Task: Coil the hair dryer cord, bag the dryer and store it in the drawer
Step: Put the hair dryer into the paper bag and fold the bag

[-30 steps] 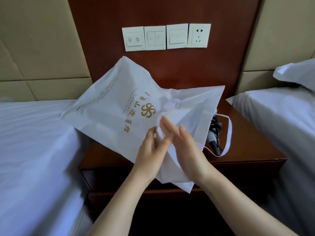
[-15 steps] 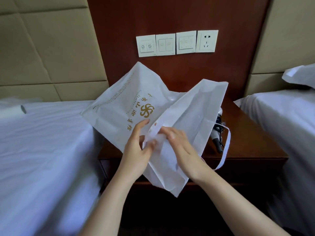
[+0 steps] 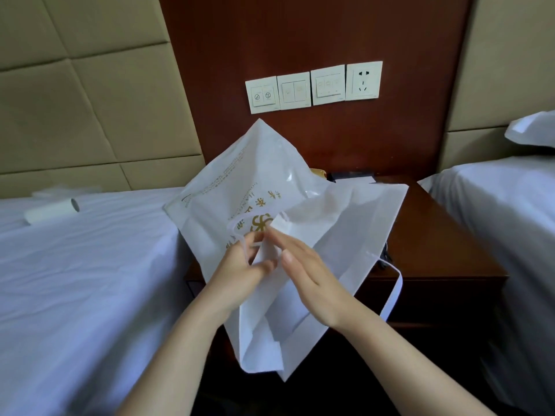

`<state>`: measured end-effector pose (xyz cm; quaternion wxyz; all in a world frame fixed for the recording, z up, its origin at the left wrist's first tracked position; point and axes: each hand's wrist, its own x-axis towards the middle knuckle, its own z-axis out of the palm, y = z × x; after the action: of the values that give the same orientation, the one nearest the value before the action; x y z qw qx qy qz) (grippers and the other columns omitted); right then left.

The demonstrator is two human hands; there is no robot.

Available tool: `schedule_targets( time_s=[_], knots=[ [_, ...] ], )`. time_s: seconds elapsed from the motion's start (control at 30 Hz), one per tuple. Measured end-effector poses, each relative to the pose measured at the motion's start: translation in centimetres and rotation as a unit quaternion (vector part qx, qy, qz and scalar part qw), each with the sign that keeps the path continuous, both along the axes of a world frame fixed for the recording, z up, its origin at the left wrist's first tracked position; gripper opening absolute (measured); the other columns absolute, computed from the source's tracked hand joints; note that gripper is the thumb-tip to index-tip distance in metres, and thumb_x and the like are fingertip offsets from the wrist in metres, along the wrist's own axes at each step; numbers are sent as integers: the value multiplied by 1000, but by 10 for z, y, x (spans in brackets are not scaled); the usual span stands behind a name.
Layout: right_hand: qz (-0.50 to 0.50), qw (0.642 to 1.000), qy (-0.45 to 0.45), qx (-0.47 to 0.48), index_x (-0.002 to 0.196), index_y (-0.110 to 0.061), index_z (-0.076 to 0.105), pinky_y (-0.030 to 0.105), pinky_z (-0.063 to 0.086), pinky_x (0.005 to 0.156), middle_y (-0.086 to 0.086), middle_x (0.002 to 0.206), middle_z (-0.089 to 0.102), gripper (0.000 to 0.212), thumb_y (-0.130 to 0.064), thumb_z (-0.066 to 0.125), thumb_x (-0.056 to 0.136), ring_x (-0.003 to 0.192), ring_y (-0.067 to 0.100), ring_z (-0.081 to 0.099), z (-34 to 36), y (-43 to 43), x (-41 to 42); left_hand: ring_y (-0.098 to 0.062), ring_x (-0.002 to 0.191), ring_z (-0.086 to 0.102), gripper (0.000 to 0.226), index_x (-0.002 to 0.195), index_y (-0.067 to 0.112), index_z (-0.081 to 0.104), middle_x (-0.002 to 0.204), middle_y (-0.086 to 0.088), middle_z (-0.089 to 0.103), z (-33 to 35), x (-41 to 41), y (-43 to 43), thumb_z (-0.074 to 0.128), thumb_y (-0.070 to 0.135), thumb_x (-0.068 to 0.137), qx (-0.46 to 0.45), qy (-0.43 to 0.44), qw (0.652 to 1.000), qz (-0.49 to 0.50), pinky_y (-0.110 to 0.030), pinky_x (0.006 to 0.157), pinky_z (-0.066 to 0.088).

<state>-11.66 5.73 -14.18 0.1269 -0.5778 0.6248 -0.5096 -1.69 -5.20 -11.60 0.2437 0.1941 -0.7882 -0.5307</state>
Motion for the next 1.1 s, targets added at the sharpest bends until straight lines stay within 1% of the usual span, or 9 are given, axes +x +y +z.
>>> schedule_targets(
  time_s=[0.1, 0.2, 0.27, 0.4, 0.57, 0.7, 0.93, 1.03, 1.1],
  knots=[
    [29, 995, -96, 24, 145, -29, 28, 23, 17, 116, -18, 150, 32, 52, -46, 25, 96, 137, -8, 23, -1, 1, -3, 12, 97, 55, 42, 95, 32, 61, 100, 22, 64, 2, -9, 2, 55, -8, 85, 51, -22, 998, 31, -8, 84, 42],
    [52, 992, -111, 18, 139, -32, 37, 16, 19, 113, -20, 145, 39, 48, -44, 28, 94, 133, -11, 29, -3, 1, -5, 5, 85, 61, 31, 98, 20, 65, 96, 9, 68, 11, -15, -2, 56, -6, 85, 34, -81, 995, 39, -1, 67, 43],
    [43, 991, -125, -25, 130, -34, 46, 12, 29, 105, -21, 132, 51, 40, -40, 32, 93, 126, -9, 41, 0, 3, -10, -3, 79, 63, 21, 97, 16, 69, 92, -1, 69, 21, -16, -6, 59, 1, 86, -7, -108, 993, 39, -7, 66, 46],
    [-80, 989, -95, -84, 106, -30, 59, 27, 46, 84, -12, 102, 66, 23, -27, 41, 93, 90, 3, 62, 3, 10, -30, -17, 73, 60, 11, 92, 12, 70, 85, -8, 67, 53, -13, -8, 59, 12, 89, -75, -96, 990, 67, -23, 64, 44],
    [-125, 973, 145, 126, 140, -24, 39, 35, 32, 107, -2, 142, 48, 43, -30, 41, 97, 127, 20, 46, -1, 4, -49, -17, 70, 59, 13, 89, 9, 68, 78, -6, 65, 104, -2, -6, 57, 15, 90, -137, -76, 984, 87, -25, 62, 43],
    [-118, 939, 228, 228, 140, -29, 38, 30, 30, 104, 2, 134, 56, 43, -32, 37, 97, 124, 23, 50, -6, 4, -38, -18, 68, 52, 9, 81, 6, 61, 74, -7, 57, 137, 8, 1, 59, 11, 88, -176, -60, 979, 79, -26, 60, 38],
    [-72, 935, 228, 262, 111, -22, 60, 30, 40, 89, 1, 115, 66, 33, -38, 36, 96, 111, 24, 56, -14, 13, -36, -20, 76, 54, 19, 100, 18, 68, 87, -6, 60, 181, 40, 0, 56, 12, 87, -154, -23, 979, 132, -28, 69, 42],
    [-61, 927, 194, 315, 128, -32, 53, 31, 32, 107, -13, 135, 54, 40, -44, 31, 97, 127, 14, 45, 1, 9, -39, -22, 82, 59, 24, 97, 18, 72, 90, -10, 66, 193, 57, 0, 54, 6, 87, -123, -2, 982, 147, -29, 70, 45],
    [-55, 929, 176, 321, 135, -35, 46, 25, 28, 107, -14, 142, 46, 41, -44, 31, 97, 133, 12, 39, 16, 4, -38, -25, 90, 63, 26, 100, 11, 72, 99, -14, 70, 204, 71, 2, 53, -1, 86, -129, 21, 980, 152, -29, 74, 49]
  ],
)
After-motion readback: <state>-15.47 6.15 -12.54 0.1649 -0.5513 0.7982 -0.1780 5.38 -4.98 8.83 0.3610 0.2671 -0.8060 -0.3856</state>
